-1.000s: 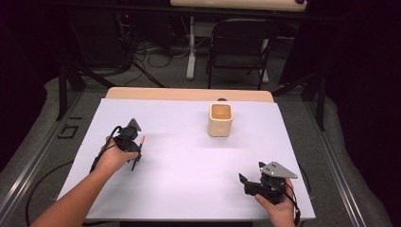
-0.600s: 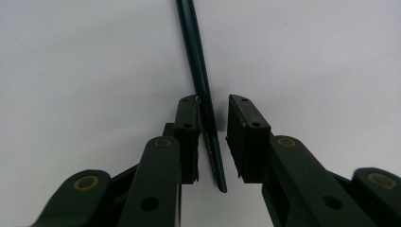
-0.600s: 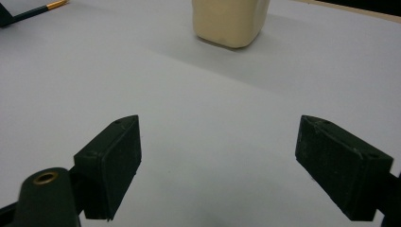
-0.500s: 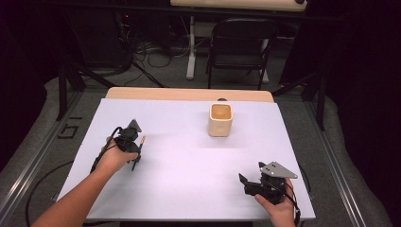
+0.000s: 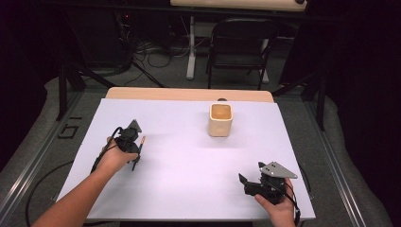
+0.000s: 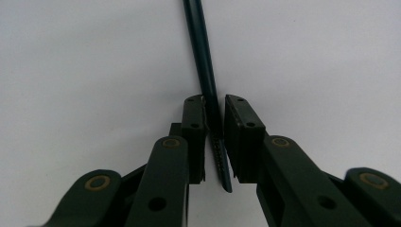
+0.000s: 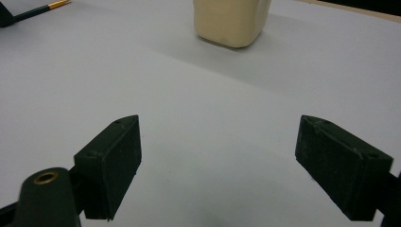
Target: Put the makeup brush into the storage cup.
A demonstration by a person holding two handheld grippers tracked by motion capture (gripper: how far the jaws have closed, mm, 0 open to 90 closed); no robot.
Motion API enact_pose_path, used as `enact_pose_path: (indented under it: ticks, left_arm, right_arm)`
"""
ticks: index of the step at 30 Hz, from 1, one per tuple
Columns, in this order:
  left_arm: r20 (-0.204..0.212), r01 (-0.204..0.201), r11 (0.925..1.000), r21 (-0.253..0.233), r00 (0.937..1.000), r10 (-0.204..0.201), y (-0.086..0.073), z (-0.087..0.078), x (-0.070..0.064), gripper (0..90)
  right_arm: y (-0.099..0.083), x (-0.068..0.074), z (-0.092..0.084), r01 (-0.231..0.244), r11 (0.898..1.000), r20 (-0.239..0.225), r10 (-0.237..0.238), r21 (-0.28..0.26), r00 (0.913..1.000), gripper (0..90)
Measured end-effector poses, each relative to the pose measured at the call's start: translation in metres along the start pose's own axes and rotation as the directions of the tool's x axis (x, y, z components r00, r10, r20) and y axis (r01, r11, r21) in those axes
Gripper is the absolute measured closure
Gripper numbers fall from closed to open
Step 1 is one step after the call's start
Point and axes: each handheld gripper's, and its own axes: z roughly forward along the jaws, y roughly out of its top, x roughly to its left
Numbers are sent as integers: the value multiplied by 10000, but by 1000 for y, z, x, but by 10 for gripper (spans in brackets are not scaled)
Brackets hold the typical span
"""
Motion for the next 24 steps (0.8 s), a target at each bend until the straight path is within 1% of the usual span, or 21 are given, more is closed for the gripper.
enact_pose_path:
  ticks: [7, 16, 20, 24]
  left_arm:
    - [-51, 32, 10000, -6, 10000, -32, 0, 0, 1, 830]
    - [8, 38, 10000, 75, 10000, -38, 1, 0, 2, 833]
    - [-71, -46, 9999, 134, 10000, 47, 1, 0, 1, 835]
    - [-124, -26, 9999, 114, 9999, 28, 2, 0, 0, 840]
  right_arm:
    - [0, 0, 0, 7, 10000, 1, -7, 6, 10000, 149]
    - [0, 0, 0, -20, 10000, 5, 20, 25, 10000, 150]
    - [0, 0, 0, -11, 10000, -17, 11, 9, 10000, 150]
    - [0, 0, 0, -12, 10000, -12, 12, 25, 10000, 150]
